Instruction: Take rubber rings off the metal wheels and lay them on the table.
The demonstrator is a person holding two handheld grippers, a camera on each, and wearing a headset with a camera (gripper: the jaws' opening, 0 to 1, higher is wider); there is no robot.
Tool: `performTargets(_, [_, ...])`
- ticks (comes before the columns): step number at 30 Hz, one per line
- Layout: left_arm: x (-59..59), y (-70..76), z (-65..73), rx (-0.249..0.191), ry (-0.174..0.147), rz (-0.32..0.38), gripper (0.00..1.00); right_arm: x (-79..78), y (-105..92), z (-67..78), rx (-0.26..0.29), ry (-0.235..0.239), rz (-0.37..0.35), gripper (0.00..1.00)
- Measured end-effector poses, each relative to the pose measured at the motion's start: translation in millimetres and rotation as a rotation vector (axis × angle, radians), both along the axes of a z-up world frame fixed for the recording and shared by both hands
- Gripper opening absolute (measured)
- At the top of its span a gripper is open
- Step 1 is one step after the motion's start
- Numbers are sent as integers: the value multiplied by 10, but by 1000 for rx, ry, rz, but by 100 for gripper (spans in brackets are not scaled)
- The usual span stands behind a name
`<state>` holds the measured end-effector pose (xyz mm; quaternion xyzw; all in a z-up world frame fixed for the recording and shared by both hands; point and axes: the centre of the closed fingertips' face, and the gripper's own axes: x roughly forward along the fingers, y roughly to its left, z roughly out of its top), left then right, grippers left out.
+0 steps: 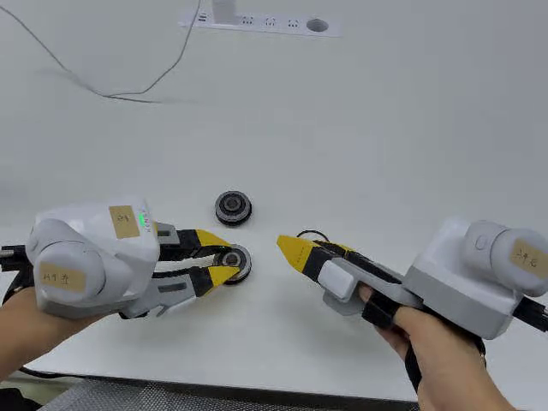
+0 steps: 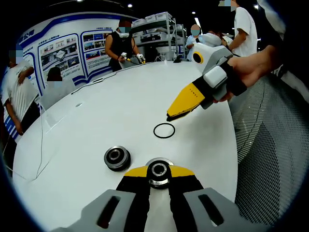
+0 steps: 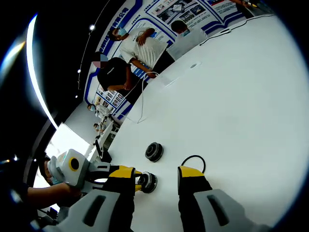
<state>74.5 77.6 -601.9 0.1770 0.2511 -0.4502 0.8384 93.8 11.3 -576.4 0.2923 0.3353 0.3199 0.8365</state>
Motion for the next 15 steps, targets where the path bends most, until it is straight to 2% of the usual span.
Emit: performTargets(15, [-29, -18, 14, 36, -12, -39, 14, -14, 37, 12, 27, 18, -5, 35])
